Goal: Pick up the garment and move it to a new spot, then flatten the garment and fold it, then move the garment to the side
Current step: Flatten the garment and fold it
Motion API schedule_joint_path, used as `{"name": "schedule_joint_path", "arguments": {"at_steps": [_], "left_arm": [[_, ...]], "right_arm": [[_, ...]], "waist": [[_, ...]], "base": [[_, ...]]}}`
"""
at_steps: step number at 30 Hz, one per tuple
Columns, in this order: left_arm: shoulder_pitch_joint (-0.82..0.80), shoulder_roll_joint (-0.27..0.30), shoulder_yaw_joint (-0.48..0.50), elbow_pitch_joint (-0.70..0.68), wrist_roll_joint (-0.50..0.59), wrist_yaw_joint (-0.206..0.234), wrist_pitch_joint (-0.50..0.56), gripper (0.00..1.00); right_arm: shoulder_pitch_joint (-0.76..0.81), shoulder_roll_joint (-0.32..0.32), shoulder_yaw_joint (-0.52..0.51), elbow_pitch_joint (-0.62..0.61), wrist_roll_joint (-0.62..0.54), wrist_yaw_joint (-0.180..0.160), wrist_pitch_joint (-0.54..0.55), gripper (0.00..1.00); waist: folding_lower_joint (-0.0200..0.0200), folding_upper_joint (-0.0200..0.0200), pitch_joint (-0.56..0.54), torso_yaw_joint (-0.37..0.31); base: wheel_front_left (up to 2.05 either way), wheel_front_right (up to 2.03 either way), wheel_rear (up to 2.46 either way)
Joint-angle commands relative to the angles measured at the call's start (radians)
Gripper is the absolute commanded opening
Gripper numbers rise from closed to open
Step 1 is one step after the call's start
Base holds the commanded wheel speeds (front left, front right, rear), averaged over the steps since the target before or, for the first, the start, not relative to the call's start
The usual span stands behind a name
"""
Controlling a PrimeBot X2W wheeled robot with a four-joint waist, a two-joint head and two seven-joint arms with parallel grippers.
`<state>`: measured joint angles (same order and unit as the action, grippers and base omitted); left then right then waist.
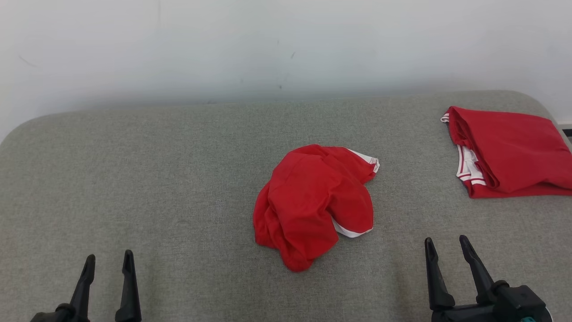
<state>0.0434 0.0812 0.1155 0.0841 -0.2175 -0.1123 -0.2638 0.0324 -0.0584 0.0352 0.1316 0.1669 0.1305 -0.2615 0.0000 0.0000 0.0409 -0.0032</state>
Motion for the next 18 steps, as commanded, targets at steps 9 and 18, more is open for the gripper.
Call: {"name": "schedule_joint_path", "arguments": {"at_steps": [9,18], "left_arm": [[-0.014,-0.017,-0.013,0.026,0.022,-0.01,0.0,1.0],[-0.077,-0.022,-0.195,0.1,0.028,-0.017,0.0,1.0]], "right_arm": [[0.003,0.002,0.003,0.001,0.001,0.0,-0.005,1.0],[-0.029,0.004,0.015,0.0,0.005,0.0,-0.005,1.0]], "waist": [[0.0,0.0,0.002,0.002],[0.0,0.0,0.034,-0.023]], "base": [[0.0,0.0,0.0],[0.0,0.0,0.0]]}}
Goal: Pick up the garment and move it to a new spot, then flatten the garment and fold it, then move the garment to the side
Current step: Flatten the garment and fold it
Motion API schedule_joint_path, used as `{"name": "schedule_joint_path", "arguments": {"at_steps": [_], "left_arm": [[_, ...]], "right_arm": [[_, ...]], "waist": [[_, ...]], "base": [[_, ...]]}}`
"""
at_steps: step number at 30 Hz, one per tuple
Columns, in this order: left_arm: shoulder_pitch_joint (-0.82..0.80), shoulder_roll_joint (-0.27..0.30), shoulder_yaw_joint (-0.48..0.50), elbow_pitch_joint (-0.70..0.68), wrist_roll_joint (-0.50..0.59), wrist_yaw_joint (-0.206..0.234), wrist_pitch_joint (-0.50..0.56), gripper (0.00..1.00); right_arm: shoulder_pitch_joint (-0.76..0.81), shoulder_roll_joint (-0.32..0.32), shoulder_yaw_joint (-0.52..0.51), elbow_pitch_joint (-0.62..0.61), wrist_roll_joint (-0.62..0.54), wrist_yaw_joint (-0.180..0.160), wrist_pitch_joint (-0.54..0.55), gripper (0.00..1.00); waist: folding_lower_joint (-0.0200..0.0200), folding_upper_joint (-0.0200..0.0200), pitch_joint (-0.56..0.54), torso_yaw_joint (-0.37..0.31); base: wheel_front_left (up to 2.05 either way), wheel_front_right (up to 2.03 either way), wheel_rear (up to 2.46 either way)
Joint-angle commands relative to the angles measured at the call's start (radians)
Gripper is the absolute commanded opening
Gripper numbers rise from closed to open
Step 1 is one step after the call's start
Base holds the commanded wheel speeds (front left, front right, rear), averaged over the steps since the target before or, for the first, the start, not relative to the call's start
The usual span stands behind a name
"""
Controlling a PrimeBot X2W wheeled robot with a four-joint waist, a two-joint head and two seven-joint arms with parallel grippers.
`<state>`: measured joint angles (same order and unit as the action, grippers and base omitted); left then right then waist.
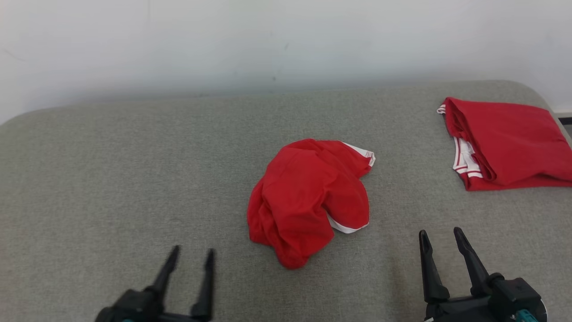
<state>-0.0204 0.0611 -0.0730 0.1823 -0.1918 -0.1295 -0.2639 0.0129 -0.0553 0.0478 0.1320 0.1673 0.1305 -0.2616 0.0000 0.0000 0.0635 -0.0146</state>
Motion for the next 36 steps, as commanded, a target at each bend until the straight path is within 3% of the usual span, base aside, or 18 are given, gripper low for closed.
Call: {"name": "schedule_joint_path", "arguments": {"at_steps": [1,6,13,23,24,26,32,36], "left_arm": [[-0.026,-0.002,-0.043,0.013,-0.001,0.0,0.0,1.0],[-0.086,0.01,-0.185,0.074,-0.023,0.001,0.0,1.0],[-0.164,0.021,-0.298,0.172,-0.035,0.0,0.0,1.0],[-0.247,0.016,-0.336,0.318,-0.034,0.0,0.0,1.0],[-0.254,0.013,-0.339,0.332,-0.038,0.0,0.0,0.39],[-0.273,0.008,-0.341,0.345,-0.046,0.0,0.0,0.0],[-0.274,0.007,-0.28,0.299,-0.057,0.0,0.0,0.0],[-0.24,0.054,-0.215,0.198,-0.035,0.005,0.0,0.0]], "right_arm": [[-0.014,0.001,0.002,0.0,0.005,0.0,-0.004,1.0],[-0.034,0.002,0.01,0.001,0.008,0.0,-0.004,1.0],[-0.054,0.004,0.005,-0.005,0.013,0.0,-0.004,1.0],[-0.068,0.005,0.007,-0.018,0.026,0.0,-0.004,1.0],[-0.067,0.006,0.006,-0.018,0.027,0.0,-0.004,1.0],[-0.065,0.006,0.003,-0.018,0.029,0.0,-0.004,1.0],[-0.054,0.006,-0.007,-0.015,0.029,0.0,-0.004,1.0],[-0.038,0.005,-0.012,-0.004,0.037,0.0,-0.004,1.0]], "waist": [[0.0,0.0,0.017,-0.017],[0.0,0.0,0.051,-0.063],[0.0,0.0,0.108,-0.131],[0.0,0.0,0.152,-0.188],[0.0,0.0,0.153,-0.189],[0.0,0.0,0.152,-0.187],[0.0,0.0,0.126,-0.15],[0.0,0.0,0.094,-0.098]], "base": [[0.0,0.0,0.0],[0.0,0.0,0.0],[0.0,0.0,0.0],[0.0,0.0,0.0],[0.0,0.0,0.0],[0.0,0.0,0.0],[0.0,0.0,0.0],[0.0,0.0,0.0]]}}
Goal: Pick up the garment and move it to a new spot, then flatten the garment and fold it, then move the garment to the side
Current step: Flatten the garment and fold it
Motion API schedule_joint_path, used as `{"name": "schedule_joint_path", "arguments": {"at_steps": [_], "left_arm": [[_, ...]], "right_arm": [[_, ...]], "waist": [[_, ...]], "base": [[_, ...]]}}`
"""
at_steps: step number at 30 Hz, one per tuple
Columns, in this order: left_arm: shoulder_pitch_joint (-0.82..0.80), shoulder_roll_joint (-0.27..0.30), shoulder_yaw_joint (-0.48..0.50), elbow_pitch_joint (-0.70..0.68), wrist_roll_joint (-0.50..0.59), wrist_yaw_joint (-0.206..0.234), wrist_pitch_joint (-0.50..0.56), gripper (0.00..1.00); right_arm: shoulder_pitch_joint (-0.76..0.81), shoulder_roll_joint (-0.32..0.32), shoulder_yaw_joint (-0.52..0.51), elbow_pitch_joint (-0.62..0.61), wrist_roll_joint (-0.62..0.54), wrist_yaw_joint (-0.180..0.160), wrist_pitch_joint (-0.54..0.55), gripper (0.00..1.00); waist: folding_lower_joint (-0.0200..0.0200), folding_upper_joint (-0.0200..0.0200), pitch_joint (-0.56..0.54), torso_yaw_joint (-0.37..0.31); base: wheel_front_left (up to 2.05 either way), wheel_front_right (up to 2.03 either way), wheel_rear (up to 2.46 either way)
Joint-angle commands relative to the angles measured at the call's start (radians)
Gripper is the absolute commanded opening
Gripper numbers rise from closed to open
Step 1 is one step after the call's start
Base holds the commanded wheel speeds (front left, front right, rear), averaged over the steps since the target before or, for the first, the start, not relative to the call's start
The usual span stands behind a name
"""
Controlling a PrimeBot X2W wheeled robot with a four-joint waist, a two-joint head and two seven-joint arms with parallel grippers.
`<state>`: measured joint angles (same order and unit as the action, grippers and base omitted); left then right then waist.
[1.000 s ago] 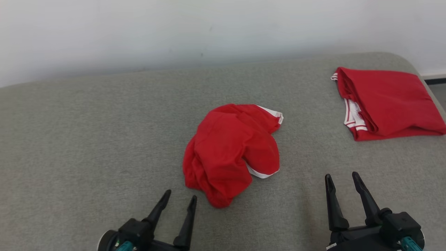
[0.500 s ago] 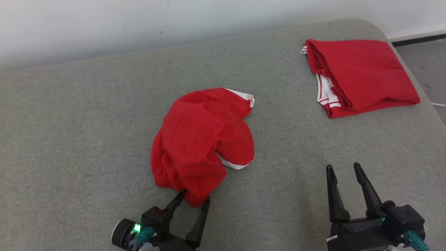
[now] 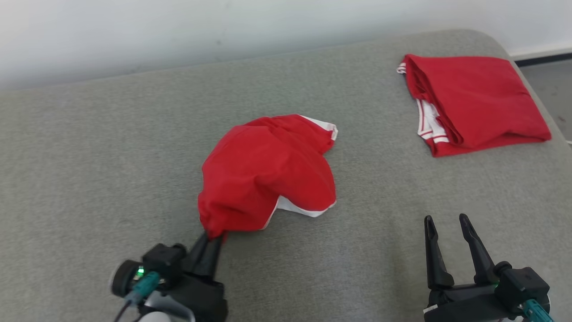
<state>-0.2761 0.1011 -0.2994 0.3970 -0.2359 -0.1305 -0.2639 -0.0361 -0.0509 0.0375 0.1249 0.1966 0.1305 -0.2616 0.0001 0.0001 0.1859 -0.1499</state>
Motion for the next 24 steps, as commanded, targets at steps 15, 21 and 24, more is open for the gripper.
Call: {"name": "schedule_joint_path", "arguments": {"at_steps": [15,21,24], "left_arm": [[0.174,0.131,0.103,-0.136,-0.007,0.04,0.012,0.49],[0.201,0.097,0.121,-0.149,-0.037,0.053,0.002,1.0],[0.202,0.088,0.144,-0.191,-0.04,0.062,-0.001,1.0]], "right_arm": [[0.01,0.001,-0.009,0.019,0.017,0.0,-0.004,1.0],[0.028,0.001,-0.02,0.025,0.015,0.0,-0.004,1.0],[0.038,0.001,-0.035,0.026,0.009,0.0,-0.004,1.0]], "waist": [[-0.0001,-0.0001,-0.054,0.125],[-0.0001,-0.0001,-0.071,0.142],[-0.0001,-0.0001,-0.083,0.158]], "base": [[0.0,0.0,0.0],[0.0,0.0,0.0],[0.0,0.0,0.0]]}}
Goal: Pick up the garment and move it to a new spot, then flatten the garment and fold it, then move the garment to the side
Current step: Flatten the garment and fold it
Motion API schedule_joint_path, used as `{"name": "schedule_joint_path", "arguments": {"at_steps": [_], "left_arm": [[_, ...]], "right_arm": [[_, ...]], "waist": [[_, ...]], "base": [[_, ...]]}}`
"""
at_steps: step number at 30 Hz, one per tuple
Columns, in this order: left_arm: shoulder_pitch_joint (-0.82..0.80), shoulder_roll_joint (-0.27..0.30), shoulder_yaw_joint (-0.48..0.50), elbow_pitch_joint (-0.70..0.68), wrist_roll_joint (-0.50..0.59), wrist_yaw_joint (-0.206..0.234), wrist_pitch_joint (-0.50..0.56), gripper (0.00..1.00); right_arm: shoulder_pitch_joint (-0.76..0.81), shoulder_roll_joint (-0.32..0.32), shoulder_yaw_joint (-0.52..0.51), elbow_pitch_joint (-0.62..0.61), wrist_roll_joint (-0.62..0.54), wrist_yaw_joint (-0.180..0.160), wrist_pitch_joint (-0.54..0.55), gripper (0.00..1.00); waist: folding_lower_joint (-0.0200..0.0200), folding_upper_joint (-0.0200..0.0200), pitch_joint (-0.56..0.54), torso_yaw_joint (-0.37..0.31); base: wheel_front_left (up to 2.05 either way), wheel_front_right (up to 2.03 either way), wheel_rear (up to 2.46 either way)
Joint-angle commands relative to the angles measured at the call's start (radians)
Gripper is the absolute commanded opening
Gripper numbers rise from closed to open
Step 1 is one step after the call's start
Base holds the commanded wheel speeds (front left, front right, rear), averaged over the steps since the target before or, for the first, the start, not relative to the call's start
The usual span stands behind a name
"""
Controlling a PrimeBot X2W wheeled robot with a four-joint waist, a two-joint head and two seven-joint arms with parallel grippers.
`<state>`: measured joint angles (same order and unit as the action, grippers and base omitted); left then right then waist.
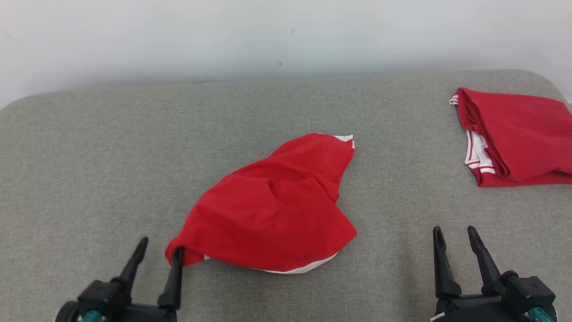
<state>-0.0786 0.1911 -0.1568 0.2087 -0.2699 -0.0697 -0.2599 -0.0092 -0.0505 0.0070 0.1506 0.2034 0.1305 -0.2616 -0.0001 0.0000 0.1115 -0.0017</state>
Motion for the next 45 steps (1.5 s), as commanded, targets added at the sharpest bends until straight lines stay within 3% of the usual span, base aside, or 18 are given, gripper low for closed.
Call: {"name": "schedule_joint_path", "arguments": {"at_steps": [1,15,20,36,45], "left_arm": [[0.006,-0.003,0.013,-0.022,-0.006,0.006,-0.006,1.0],[0.071,-0.045,0.203,-0.172,0.009,0.033,-0.004,1.0],[0.097,-0.075,0.245,-0.186,0.034,0.013,-0.004,1.0],[0.091,-0.123,0.274,-0.132,0.08,-0.039,-0.004,1.0],[0.058,-0.135,0.252,-0.113,0.08,-0.051,-0.004,1.0]], "right_arm": [[0.011,0.0,-0.004,0.0,0.0,0.0,-0.004,1.0],[0.009,0.0,-0.001,0.005,-0.014,0.0,-0.004,1.0],[0.022,0.0,0.004,0.004,-0.01,0.0,-0.004,1.0],[-0.002,-0.027,0.086,0.051,-0.013,0.0,-0.005,1.0],[-0.161,-0.07,0.203,0.213,-0.007,0.0,0.022,1.0]], "waist": [[0.0001,0.0,-0.011,0.014],[0.0001,0.0,-0.037,0.03],[0.0001,0.0,-0.044,0.024],[0.0001,0.0,-0.063,0.032],[0.0001,0.0,-0.037,0.101]], "base": [[0.0,0.0,0.0],[0.0,0.0,0.0],[0.0,0.0,0.0],[0.0,0.0,0.0],[0.0,0.0,0.0]]}}
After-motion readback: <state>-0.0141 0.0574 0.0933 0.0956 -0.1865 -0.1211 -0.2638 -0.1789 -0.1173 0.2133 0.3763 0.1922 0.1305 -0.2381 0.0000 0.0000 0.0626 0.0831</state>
